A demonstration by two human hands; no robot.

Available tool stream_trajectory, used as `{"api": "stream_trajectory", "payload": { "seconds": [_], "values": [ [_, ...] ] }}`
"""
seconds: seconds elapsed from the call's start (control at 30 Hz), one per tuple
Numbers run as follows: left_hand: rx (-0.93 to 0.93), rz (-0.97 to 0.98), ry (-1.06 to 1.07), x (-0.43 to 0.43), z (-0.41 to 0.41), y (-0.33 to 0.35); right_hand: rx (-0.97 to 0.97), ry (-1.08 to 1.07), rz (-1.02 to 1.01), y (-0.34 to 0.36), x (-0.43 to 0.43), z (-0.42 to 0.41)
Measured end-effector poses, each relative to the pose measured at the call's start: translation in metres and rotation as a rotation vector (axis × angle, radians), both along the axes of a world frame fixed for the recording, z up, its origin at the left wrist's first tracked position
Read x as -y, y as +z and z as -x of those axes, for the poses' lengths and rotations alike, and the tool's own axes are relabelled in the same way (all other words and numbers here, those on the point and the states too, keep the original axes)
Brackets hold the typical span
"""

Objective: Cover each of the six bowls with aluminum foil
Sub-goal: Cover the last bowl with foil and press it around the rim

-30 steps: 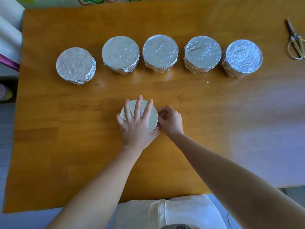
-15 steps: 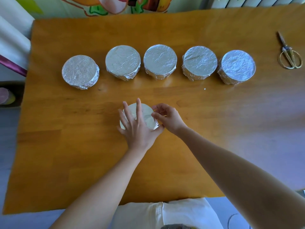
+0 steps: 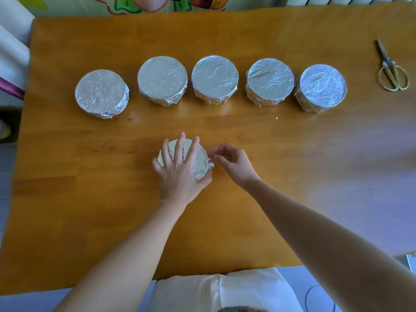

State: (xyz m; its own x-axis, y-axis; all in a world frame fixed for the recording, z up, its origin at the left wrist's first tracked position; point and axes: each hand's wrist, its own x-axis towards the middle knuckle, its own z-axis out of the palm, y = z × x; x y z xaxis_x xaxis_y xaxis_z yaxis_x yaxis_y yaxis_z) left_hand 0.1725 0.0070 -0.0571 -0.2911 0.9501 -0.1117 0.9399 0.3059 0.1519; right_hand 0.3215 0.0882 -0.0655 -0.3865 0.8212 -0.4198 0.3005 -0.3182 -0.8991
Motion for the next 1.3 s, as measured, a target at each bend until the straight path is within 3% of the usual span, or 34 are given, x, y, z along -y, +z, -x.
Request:
{"api": "stream_trajectory", "payload": {
  "seconds": [0.2, 0.4, 0.5, 0.57, 0.63, 0.7, 0.8, 0.93, 1.3],
  "values": [
    [-0.03, 0.004, -0.02, -0.001, 0.001, 0.0, 0.02, -0.063, 0.136, -0.011, 0.008, 0.015],
    [-0.046, 0.015, -0.02, -0.001, 0.0, 0.0, 0.322, -0.07, 0.087, -0.009, -0.003, 0.021],
    [-0.043, 0.016, -0.016, -0.001, 0.001, 0.0, 0.201, -0.221, 0.012, -0.002, -0.005, 0.019],
    [-0.048, 0.018, -0.014, -0.002, 0.001, -0.001, 0.147, -0.147, 0.079, -0.002, -0.001, 0.023],
    [-0.049, 0.02, -0.016, -0.002, 0.001, -0.001, 0.238, -0.028, 0.116, -0.007, 0.003, 0.026],
    [-0.046, 0.016, -0.016, -0.002, 0.001, 0.0, 0.323, -0.017, 0.026, -0.008, 0.005, 0.026],
    [-0.039, 0.012, -0.017, -0.002, 0.001, -0.001, 0.154, -0.129, -0.132, 0.003, 0.006, 0.018],
    [-0.046, 0.028, -0.028, -0.001, 0.002, -0.002, 0.028, 0.057, -0.159, 0.007, 0.013, 0.006],
    [-0.053, 0.025, -0.025, -0.001, 0.001, -0.001, 0.073, 0.113, -0.286, -0.005, 0.01, 0.006]
  ]
}}
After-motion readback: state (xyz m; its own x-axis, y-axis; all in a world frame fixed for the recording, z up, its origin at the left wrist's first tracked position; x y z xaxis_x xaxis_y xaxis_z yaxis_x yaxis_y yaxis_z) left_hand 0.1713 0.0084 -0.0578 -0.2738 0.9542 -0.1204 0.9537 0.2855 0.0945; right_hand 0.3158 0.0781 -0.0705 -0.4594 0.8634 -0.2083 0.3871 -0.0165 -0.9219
